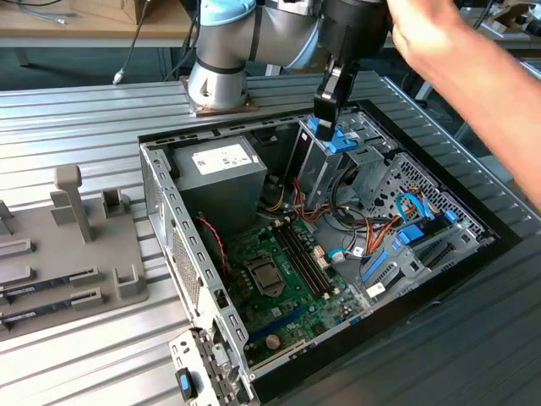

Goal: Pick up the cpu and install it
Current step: 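Install the second cpu locking lever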

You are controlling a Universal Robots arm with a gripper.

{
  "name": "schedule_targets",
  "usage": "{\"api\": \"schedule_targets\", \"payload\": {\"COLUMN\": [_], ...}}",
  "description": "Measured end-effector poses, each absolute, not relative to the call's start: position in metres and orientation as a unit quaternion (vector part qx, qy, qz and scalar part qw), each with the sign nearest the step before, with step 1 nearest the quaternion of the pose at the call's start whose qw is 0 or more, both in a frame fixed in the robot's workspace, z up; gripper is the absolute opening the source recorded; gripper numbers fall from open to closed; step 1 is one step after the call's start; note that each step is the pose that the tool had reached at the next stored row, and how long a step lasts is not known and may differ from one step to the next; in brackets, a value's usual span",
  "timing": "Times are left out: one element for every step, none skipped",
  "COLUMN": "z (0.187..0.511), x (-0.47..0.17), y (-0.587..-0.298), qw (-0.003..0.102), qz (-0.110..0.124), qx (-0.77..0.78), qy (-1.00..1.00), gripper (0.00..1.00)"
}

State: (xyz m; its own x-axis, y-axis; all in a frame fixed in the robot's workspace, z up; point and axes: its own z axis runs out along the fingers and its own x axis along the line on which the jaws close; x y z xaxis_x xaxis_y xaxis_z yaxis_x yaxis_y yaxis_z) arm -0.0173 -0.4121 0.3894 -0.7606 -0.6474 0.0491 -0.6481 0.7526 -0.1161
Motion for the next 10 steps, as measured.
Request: {"api": "schedule_targets", "payload": {"z": [0.3957,0.3955,0.3955,0.3955,0.3955,0.3955,0.3956,0.3956,0.3956,0.3956], "x": [-0.0207,-0.0207,-0.0207,-0.0207,-0.0207,-0.0207,-0.0207,-0.0207,-0.0207,-0.0207], "y": [-0.4205,-0.4204,-0.4204,-0.4204,-0.4204,-0.4204,-0.4204,-0.4204,-0.4204,-0.4204], "qw": [0.019,0.019,0.019,0.019,0.019,0.019,0.019,0.019,0.019,0.019], "qz": [0.081,0.080,0.081,0.080,0.080,0.081,0.081,0.081,0.081,0.081], "qx": [0.346,0.346,0.346,0.346,0.346,0.346,0.346,0.346,0.346,0.346], "qy": [-0.934,-0.934,-0.934,-0.934,-0.934,-0.934,-0.934,-0.934,-0.934,-0.934], "gripper": [0.11,0.11,0.11,0.11,0.11,0.11,0.11,0.11,0.11,0.11]}}
